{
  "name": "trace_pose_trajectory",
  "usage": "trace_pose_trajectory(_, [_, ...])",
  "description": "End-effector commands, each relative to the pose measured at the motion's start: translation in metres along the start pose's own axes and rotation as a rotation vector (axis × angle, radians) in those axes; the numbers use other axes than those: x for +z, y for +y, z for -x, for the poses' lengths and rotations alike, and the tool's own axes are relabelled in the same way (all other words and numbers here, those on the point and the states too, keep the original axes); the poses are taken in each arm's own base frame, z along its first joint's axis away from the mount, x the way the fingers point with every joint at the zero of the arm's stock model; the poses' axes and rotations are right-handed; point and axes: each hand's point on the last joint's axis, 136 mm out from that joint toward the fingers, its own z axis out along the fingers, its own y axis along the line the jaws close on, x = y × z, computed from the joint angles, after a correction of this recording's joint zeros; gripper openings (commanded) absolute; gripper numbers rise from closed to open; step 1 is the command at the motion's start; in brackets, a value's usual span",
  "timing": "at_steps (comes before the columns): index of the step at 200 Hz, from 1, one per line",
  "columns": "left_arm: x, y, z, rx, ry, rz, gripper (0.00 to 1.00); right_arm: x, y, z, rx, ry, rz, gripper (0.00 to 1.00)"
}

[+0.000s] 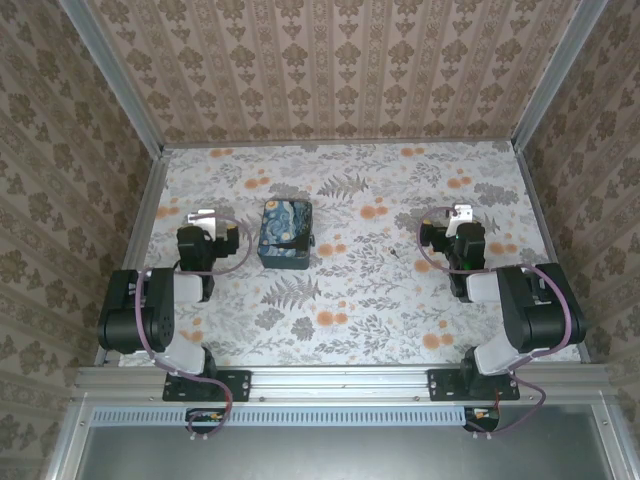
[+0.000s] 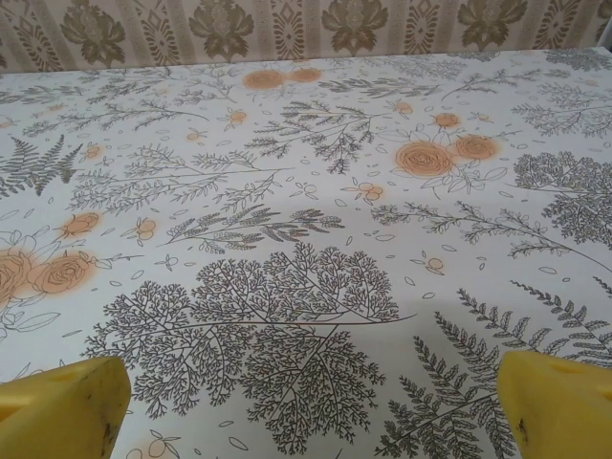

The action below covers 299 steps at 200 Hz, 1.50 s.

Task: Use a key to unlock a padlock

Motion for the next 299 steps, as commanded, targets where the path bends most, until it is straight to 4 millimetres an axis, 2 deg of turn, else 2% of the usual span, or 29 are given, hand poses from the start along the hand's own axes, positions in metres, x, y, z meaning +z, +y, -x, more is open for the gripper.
trace_pose_trajectory(1, [0.001, 0.002, 0.010, -0.004, -0.030, -0.004, 1.00, 0.001, 0.003, 0.008, -0.015, -0.016, 0.024, 1.00])
trace_pose_trajectory(172, [0.001, -0.002, 0.014, 0.008, -0.034, -0.026, 0.98, 0.001, 0.002, 0.009, -0.006, -0.015, 0.029, 1.00])
trace_pose_trajectory(203, [-0.009, 0.010, 0.033, -0.012, -0.001, 0.037, 0.97, -0.009, 0.001, 0.034, -0.015, 0.009, -0.011, 1.00])
trace_pose_trajectory(207, [-0.010, 0.012, 0.035, -0.016, 0.011, 0.049, 0.97, -0.013, 0.001, 0.045, -0.011, 0.005, -0.010, 1.00])
trace_pose_trajectory(213, [-0.013, 0.014, 0.041, -0.021, 0.020, 0.057, 0.97, -0.016, 0.001, 0.049, 0.001, 0.027, -0.011, 1.00])
trace_pose_trajectory(234, [-0.021, 0.020, 0.058, -0.106, 0.104, 0.093, 0.95, -0.024, 0.001, 0.068, 0.173, 0.029, -0.011, 1.00])
trace_pose_trajectory(243, [-0.027, 0.022, 0.065, -0.170, 0.139, 0.106, 0.95, -0.027, 0.008, 0.075, 0.247, 0.009, 0.032, 1.00])
trace_pose_trajectory(261, [-0.040, 0.016, 0.070, -0.304, 0.224, 0.106, 0.93, -0.029, 0.038, 0.091, 0.339, -0.013, 0.210, 1.00])
trace_pose_trajectory(275, [-0.050, -0.004, 0.073, -0.363, 0.276, 0.039, 0.91, -0.026, 0.064, 0.100, 0.384, 0.028, 0.337, 1.00])
trace_pose_trajectory(292, [-0.068, -0.037, 0.071, -0.402, 0.319, -0.040, 0.90, -0.020, 0.097, 0.108, 0.398, 0.115, 0.463, 0.99])
trace_pose_trajectory(299, [-0.077, -0.051, 0.069, -0.410, 0.338, -0.067, 0.90, -0.013, 0.113, 0.104, 0.397, 0.169, 0.510, 0.96])
